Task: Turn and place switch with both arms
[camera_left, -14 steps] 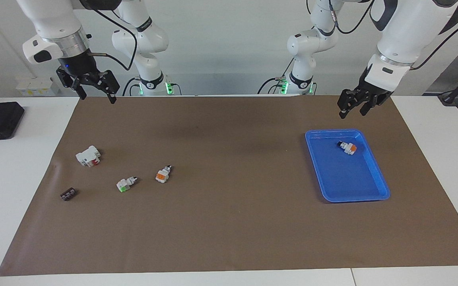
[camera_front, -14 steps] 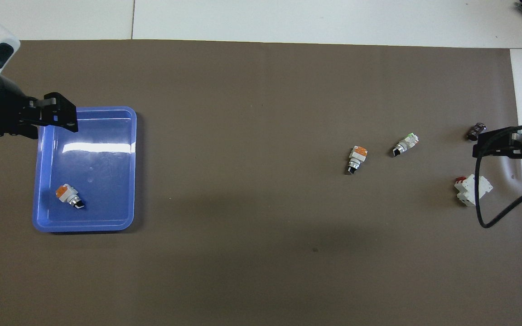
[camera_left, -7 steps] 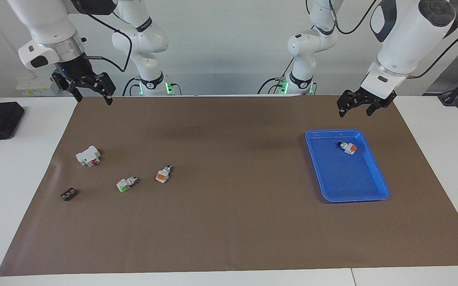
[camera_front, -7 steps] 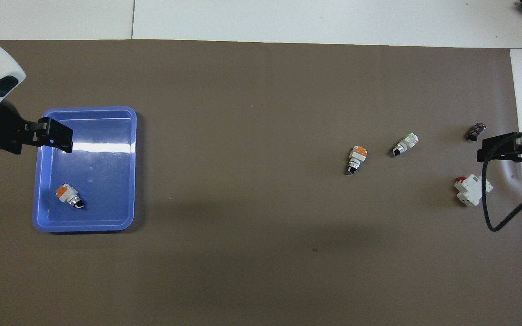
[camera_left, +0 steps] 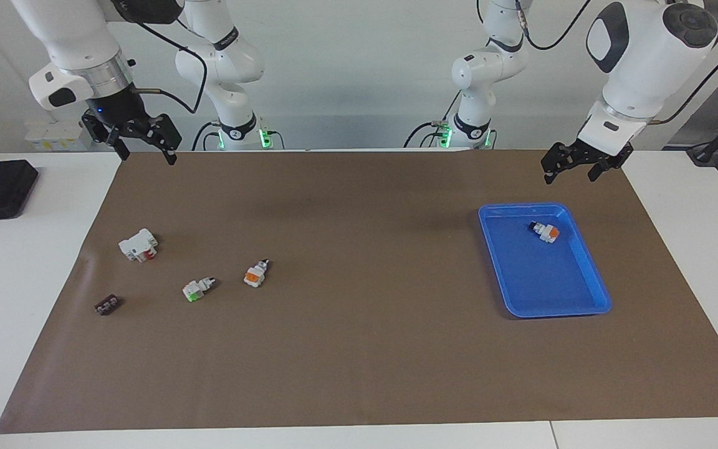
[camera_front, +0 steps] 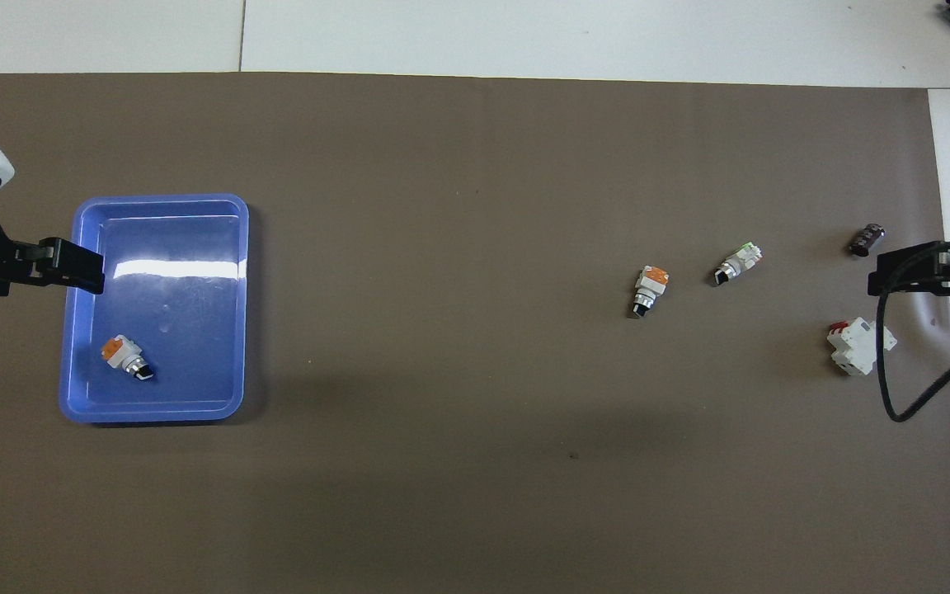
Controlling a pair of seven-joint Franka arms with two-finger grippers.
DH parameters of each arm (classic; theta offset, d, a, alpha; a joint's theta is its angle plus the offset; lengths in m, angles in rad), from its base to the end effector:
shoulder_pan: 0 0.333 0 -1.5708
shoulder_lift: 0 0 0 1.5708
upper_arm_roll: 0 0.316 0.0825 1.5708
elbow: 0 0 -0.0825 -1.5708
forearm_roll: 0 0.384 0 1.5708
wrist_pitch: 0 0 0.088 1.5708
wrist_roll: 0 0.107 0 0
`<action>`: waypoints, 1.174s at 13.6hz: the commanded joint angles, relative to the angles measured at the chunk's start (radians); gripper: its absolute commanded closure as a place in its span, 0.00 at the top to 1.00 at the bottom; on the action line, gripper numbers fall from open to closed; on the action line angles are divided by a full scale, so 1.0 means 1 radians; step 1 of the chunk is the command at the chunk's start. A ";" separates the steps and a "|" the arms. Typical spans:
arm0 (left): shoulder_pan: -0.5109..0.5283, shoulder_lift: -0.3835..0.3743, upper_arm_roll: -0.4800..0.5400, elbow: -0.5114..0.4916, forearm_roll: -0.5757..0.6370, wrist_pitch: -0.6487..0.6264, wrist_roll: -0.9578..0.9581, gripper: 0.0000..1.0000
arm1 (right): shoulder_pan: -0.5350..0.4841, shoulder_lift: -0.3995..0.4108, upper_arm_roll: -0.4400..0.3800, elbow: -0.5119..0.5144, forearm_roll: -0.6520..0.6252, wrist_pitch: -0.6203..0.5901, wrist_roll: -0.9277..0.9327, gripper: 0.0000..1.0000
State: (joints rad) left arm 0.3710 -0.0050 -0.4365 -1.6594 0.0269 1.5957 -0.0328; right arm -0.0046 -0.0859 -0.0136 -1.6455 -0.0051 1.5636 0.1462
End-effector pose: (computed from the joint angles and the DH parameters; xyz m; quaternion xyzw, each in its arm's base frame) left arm 0.5511 -0.0339 0.5874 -0.9993 0.0170 0.0288 0.0159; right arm 0.5265 -0.0105 0.6351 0.9966 -0.0821 0.0021 0.0018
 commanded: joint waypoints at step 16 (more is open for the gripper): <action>-0.398 -0.020 0.415 -0.029 -0.007 0.156 0.011 0.99 | -0.012 -0.014 0.004 -0.011 0.017 -0.010 -0.024 1.00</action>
State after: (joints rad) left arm 0.0431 -0.0047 -0.0891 -1.6707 0.0238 1.7336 -0.0288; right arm -0.0046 -0.0859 -0.0135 -1.6457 -0.0051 1.5636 0.1462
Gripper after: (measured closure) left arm 0.004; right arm 0.000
